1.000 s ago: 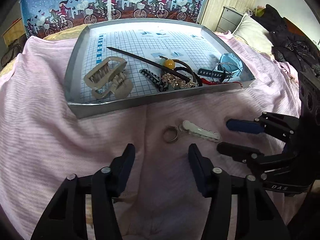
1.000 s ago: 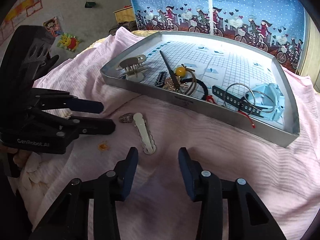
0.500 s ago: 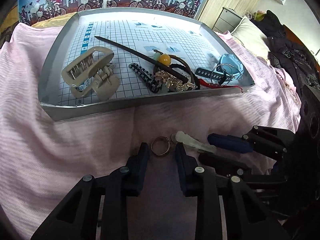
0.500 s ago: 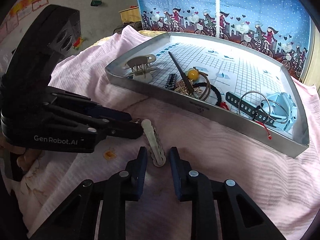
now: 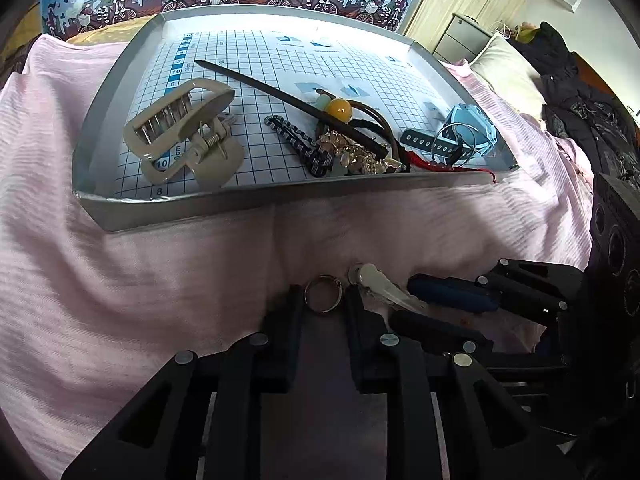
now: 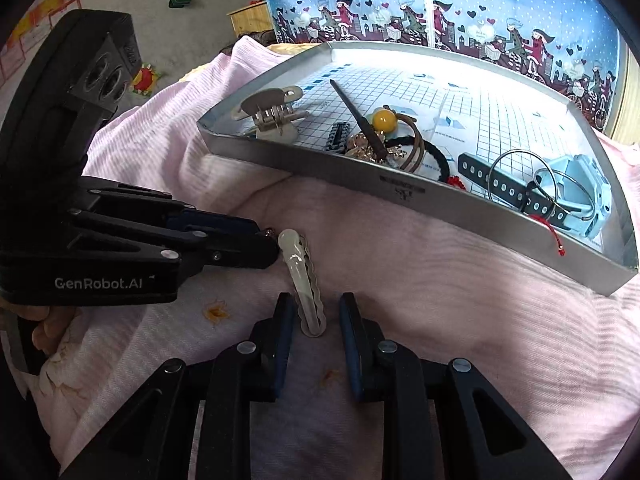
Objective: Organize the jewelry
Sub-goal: 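Grasp the white plastic clip with the right tool while the left tool grasps the small silver ring, then carry the clip and ring into the tray and open both tools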
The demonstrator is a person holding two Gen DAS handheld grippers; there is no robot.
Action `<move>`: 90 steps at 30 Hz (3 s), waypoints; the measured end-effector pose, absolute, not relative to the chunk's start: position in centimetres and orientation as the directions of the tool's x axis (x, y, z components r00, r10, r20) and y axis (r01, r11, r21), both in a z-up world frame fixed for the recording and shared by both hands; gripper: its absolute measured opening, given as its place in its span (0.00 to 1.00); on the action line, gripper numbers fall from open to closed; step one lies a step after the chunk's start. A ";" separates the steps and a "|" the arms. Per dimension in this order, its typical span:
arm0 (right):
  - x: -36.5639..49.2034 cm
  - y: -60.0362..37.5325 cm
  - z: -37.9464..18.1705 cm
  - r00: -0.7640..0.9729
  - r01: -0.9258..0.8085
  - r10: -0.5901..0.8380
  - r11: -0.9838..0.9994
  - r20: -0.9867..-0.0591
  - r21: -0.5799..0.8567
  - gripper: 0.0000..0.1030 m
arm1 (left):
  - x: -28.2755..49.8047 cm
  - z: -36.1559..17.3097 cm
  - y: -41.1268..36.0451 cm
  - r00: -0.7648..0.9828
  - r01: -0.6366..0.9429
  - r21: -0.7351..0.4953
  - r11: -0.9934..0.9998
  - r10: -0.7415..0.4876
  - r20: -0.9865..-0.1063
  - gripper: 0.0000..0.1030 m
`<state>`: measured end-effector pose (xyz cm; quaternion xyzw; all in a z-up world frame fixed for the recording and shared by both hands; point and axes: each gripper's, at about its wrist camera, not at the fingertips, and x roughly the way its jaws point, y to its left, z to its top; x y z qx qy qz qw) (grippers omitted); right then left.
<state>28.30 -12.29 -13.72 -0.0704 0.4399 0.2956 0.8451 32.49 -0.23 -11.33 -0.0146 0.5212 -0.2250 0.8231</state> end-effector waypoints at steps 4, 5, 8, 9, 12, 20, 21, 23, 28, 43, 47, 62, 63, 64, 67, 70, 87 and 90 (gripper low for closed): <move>27.9 -11.9 -13.8 0.458 -0.565 0.415 0.818 -0.787 0.103 0.22 | 32.5 -11.4 -0.1 0.351 0.350 -0.266 0.898 -0.389 -0.852 0.16; 27.8 -11.8 -13.8 0.461 -0.565 0.411 0.819 -0.786 0.096 0.22 | 32.4 -11.4 -0.1 0.352 0.350 -0.263 0.899 -0.387 -0.852 0.16; 27.8 -11.8 -13.8 0.461 -0.555 0.415 0.824 -0.784 0.110 0.20 | 32.2 -11.4 -0.2 0.354 0.355 -0.254 0.900 -0.381 -0.854 0.16; 27.9 -11.9 -13.9 0.457 -0.550 0.421 0.826 -0.784 0.124 0.19 | 32.2 -11.4 -0.2 0.353 0.355 -0.256 0.899 -0.383 -0.854 0.16; 28.1 -12.3 -13.9 0.446 -0.528 0.437 0.833 -0.781 0.165 0.17 | 32.3 -11.5 -0.2 0.348 0.354 -0.266 0.897 -0.390 -0.853 0.16; 27.5 -11.8 -13.9 0.486 -0.521 0.403 0.846 -0.776 0.113 0.13 | 32.2 -11.4 -0.5 0.352 0.359 -0.248 0.900 -0.377 -0.857 0.16; 27.4 -11.7 -13.9 0.487 -0.522 0.403 0.845 -0.775 0.111 0.13 | 32.2 -11.4 -0.6 0.355 0.360 -0.245 0.900 -0.375 -0.857 0.16; 27.6 -11.8 -13.9 0.482 -0.521 0.412 0.844 -0.773 0.125 0.13 | 32.1 -11.4 -0.7 0.358 0.364 -0.241 0.900 -0.373 -0.856 0.16; 28.1 -12.7 -14.1 0.456 -0.508 0.454 0.839 -0.766 0.195 0.07 | 32.3 -11.6 -0.6 0.346 0.360 -0.261 0.895 -0.389 -0.854 0.16; 26.5 -12.9 -13.1 0.587 -0.474 0.401 0.874 -0.704 0.103 0.04 | 31.0 -10.6 -1.4 0.392 0.399 -0.186 0.898 -0.350 -0.851 0.16; 26.6 -13.8 -12.9 0.590 -0.462 0.427 0.874 -0.685 0.147 0.04 | 30.4 -10.0 -1.5 0.429 0.403 -0.166 0.900 -0.346 -0.834 0.16; 25.8 -13.8 -11.0 0.639 -0.484 0.458 0.864 -0.619 0.140 0.04 | 30.1 -8.8 -1.3 0.476 0.402 -0.165 0.901 -0.359 -0.803 0.16; 25.7 -13.8 -10.7 0.647 -0.485 0.460 0.864 -0.608 0.138 0.04 | 30.1 -8.3 -1.1 0.488 0.401 -0.174 0.900 -0.370 -0.791 0.16; 25.6 -13.8 -10.3 0.657 -0.485 0.463 0.864 -0.596 0.136 0.04 | 30.0 -7.9 -1.0 0.502 0.400 -0.183 0.898 -0.381 -0.776 0.16; 25.6 -13.9 -9.4 0.684 -0.479 0.460 0.869 -0.566 0.127 0.04 | 29.7 -6.4 -0.5 0.571 0.381 -0.189 0.905 -0.391 -0.722 0.16; 25.7 -14.1 -8.6 0.714 -0.457 0.449 0.880 -0.537 0.127 0.04 | 29.2 -5.2 0.5 0.654 0.336 -0.238 0.912 -0.407 -0.637 0.16; 31.6 -15.7 -9.4 0.720 -0.330 0.359 0.930 -0.594 0.163 0.04 | 35.7 -7.3 2.6 0.656 0.159 -0.419 0.894 -0.413 -0.632 0.16; 31.6 -16.2 -9.7 0.712 -0.314 0.356 0.933 -0.605 0.179 0.04 | 36.0 -7.7 2.5 0.634 0.157 -0.414 0.897 -0.413 -0.654 0.16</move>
